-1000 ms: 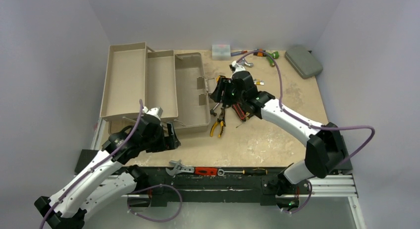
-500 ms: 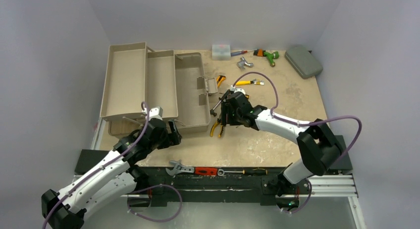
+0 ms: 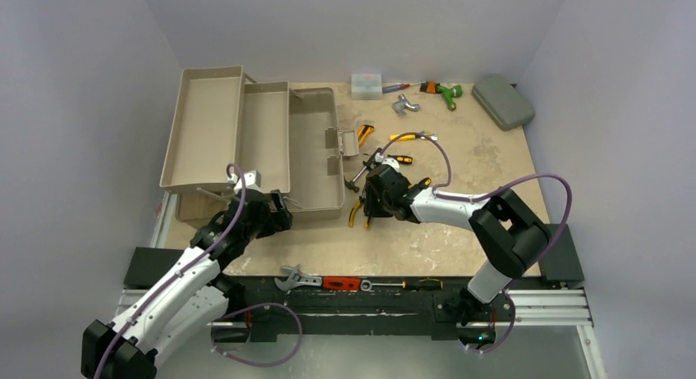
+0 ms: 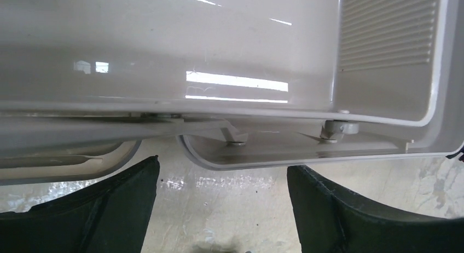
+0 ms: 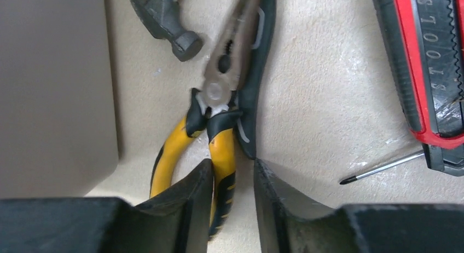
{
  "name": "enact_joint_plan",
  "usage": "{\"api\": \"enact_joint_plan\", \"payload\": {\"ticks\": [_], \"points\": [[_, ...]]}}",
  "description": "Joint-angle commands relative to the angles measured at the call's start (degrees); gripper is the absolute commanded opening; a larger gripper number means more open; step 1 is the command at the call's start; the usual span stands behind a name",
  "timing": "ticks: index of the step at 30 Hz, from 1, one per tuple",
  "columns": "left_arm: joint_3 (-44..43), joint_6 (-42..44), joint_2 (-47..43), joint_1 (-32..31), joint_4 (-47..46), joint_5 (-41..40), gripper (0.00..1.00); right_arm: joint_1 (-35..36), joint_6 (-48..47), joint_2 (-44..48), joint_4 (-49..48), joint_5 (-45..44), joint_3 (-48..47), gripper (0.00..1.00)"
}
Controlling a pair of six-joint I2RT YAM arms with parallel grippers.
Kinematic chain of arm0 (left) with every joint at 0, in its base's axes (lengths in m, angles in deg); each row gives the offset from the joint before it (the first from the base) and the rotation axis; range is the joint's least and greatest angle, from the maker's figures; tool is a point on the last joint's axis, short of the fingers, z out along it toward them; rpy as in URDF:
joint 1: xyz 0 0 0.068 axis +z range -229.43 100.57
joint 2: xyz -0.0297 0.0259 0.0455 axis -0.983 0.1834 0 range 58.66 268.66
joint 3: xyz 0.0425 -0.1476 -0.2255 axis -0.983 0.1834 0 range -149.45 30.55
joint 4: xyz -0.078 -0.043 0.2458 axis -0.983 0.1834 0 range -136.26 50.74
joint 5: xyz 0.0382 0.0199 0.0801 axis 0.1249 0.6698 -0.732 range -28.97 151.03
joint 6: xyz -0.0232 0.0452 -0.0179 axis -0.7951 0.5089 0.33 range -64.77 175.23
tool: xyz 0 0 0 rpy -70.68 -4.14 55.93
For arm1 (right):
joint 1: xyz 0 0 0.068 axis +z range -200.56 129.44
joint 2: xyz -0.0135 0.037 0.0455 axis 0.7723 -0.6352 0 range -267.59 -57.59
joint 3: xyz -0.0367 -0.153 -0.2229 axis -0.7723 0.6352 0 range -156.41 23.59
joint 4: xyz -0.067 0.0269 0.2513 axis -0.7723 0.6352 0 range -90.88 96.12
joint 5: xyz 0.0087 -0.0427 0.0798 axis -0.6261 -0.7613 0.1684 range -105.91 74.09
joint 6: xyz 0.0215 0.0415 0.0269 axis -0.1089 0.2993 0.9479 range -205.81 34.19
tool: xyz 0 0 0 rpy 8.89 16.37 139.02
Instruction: Pack the tool kit
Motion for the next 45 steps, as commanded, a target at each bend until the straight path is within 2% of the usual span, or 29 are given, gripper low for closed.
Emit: {"api": "enact_joint_plan", "payload": {"ticks": [1,4,5,16,30,35,41,45], "points": [[-0.6,4.4,2.6,2.1,-5.9,2.3,0.83,-0.3,1.0,-0.3,2.1,-1.3,-0.6,0.23],[-2.4,6.1,5.8,2.7,-6.5,2.7,0.83,-0.4,-0.3,1.5,4.7,-3.3,-1.2,0.01],[-3.1,6.6,6.8,2.8,-6.4,2.8,0.83,-0.5,-0.7,2.4,5.5,-3.9,-1.4,0.00],[-10.7,10.4,15.1,4.6,-5.8,6.7,0.83,-2.5,-4.8,11.0,8.5,-3.9,-2.2,0.00],[-17.8,14.7,18.6,7.9,-2.9,10.4,0.83,-2.6,-18.3,17.6,9.0,4.0,-9.8,0.00],[-15.6,13.0,12.1,7.7,-2.2,16.1,0.82,-2.6,-20.3,14.9,9.8,5.8,-16.7,0.00],[-14.8,11.4,-0.2,7.6,7.1,22.4,0.83,-2.6,-22.3,8.5,10.7,6.2,-26.5,0.02],[-17.4,11.3,-5.4,7.6,14.9,24.7,0.83,-2.6,-22.6,2.0,12.5,7.7,-33.4,0.04]]}}
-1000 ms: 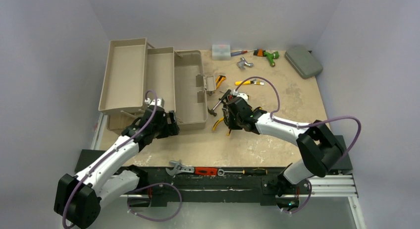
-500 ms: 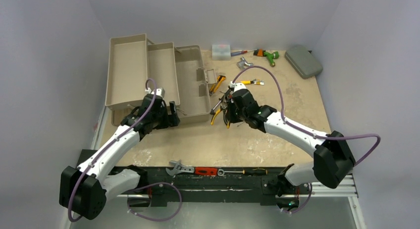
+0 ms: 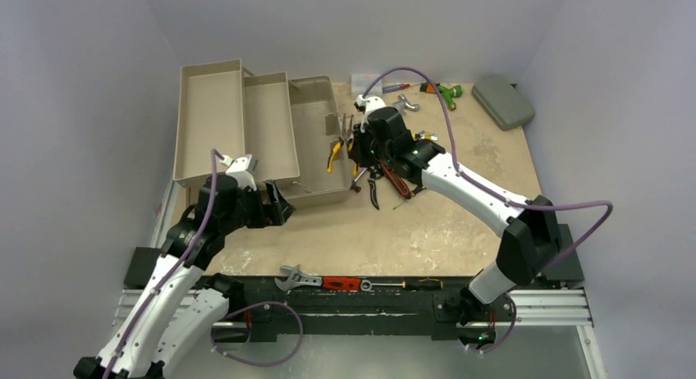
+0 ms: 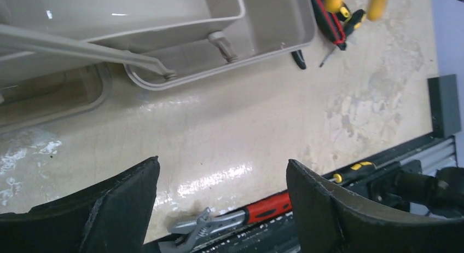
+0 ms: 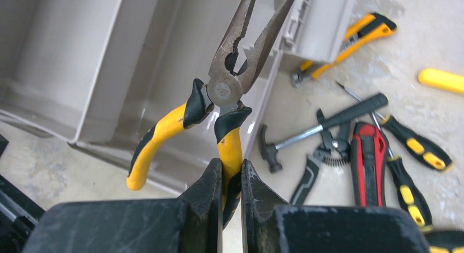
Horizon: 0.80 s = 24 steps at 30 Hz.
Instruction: Pack the tool kit
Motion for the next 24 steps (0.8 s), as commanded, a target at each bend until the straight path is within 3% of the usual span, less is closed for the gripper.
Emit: {"api": "enact_joint_plan", "payload": {"ticks": [1,5,14,16,18,19,24], "points": [[-4.7,-0.6,-4.1,0.0,8.5,4.3,0.83,0.0,-1.8,-5.6,-0.7,3.4,-8.8,0.05],[-9.0,0.5,-5.0,0.0,13.6,3.0,0.84,0.0,0.0,-10.8,-1.4,8.4,-13.0,0.06],[-13.6,1.3,-3.8,0.0,15.7,1.9,0.85,0.8,0.8,-19.9,0.1,14.6,-20.7,0.08],[-13.6,1.2,-3.6,0.0,15.7,2.0,0.85,1.0,0.9,-20.7,0.2,15.8,-21.4,0.18],[-13.4,1.1,-3.6,0.0,15.5,2.1,0.85,1.1,0.9,-21.0,0.7,16.3,-21.5,0.42],[-13.3,1.1,-3.6,0.1,15.5,2.1,0.85,1.1,0.9,-20.8,1.0,16.1,-21.3,0.47],[-13.3,0.5,-4.7,0.0,16.8,-0.1,0.85,1.1,0.6,-16.6,1.0,13.1,-17.3,0.51]]}}
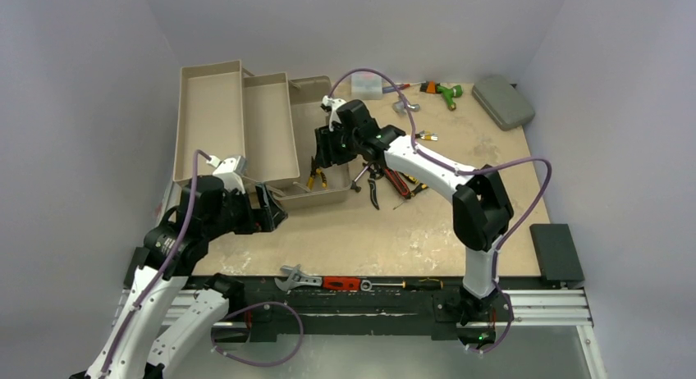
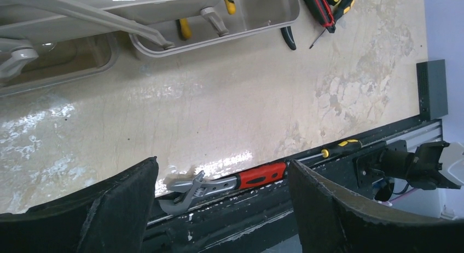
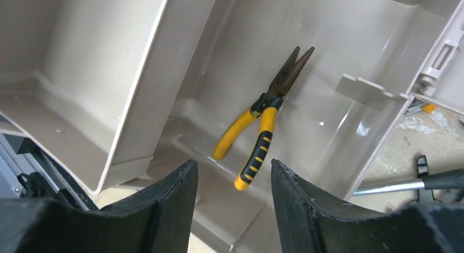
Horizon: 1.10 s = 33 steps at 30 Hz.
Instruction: Pack the tool kit
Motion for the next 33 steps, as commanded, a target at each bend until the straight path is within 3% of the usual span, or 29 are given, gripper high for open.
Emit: {"api": "enact_joint_plan", "payload": {"ticks": [1,8,13,15,22,28,33], "points": [[-1.8,-0.3,-1.5,0.0,1.4,-4.0,0.86,0.2,-0.6,6.9,-0.8,-1.7,1.8,0.52],[-2.7,-4.0,-6.9,0.1,6.0,-19.1,0.93,-0.3,-0.6,12.9,2.2,-15.6,7.4,0.69],[-5.3,-6.1,-6.0,0.0,10.9,-27.5,0.94,-2.5,2.8,11.3,1.5,-17.4,10.5,0.69],[-6.0,-7.0,-5.8,0.0,12.2,-30.9,0.98,-2.5,3.6,9.4,1.3,-16.8,10.5,0.68],[-7.5,-6.7,-5.5,0.1,14.0,-38.4,1.00,-1.9,6.7,4.3,-1.4,-10.6,11.3,0.57],[-8.1,-6.4,-4.6,0.1,13.3,-42.0,1.00,2.7,10.3,4.0,-4.6,-11.1,12.0,0.26],[-7.9,-6.1,-4.1,0.1,12.5,-40.9,1.00,3.6,12.7,6.5,-6.7,-14.9,15.9,0.16]]}}
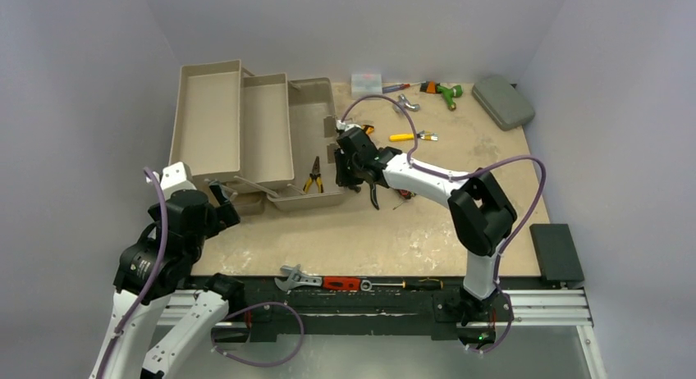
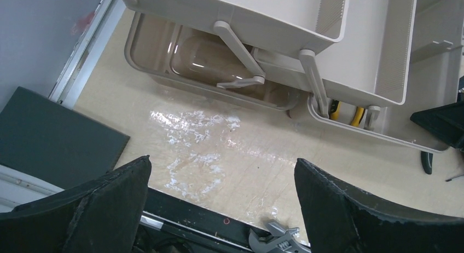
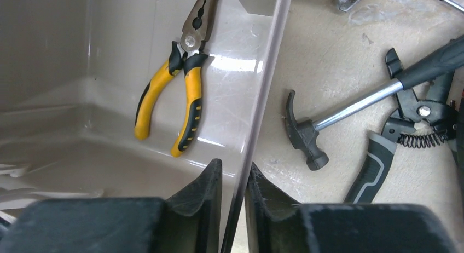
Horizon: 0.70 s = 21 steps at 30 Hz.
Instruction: Pack the tool kit
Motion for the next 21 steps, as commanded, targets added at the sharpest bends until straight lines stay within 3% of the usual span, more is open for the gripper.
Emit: {"api": "enact_joint_plan", "payload": {"ticks": [1,6,11,16,18,21], "points": [[-1.5,0.2,0.8,0.1,-1.7,-1.0,1.00,1.1,4.2,5.6,-6.9,-2.1,4.5,0.12],[-0.5,0.8,1.0,0.1,-2.9,1.6,1.00,1.0,8.9,11.0,-10.4,-6.2,12.8,0.00],[1.9,2.4,1.6,0.1,-6.8,9.8,1.00,0.9,11.4,15.6,-9.3,-10.5,18.3,0.00],[2.2,2.3,3.3,0.1,-7.6,10.9,1.00,1.0,13.0,20.3,-7.8,-11.7,23.6,0.02],[1.9,2.4,4.3,0.1,-7.2,10.8,1.00,0.9,13.1,23.2,-8.0,-11.8,25.5,0.11],[1.6,2.2,6.1,0.1,-6.4,10.8,1.00,0.9,11.8,25.9,-8.2,-11.2,26.7,0.43]]}}
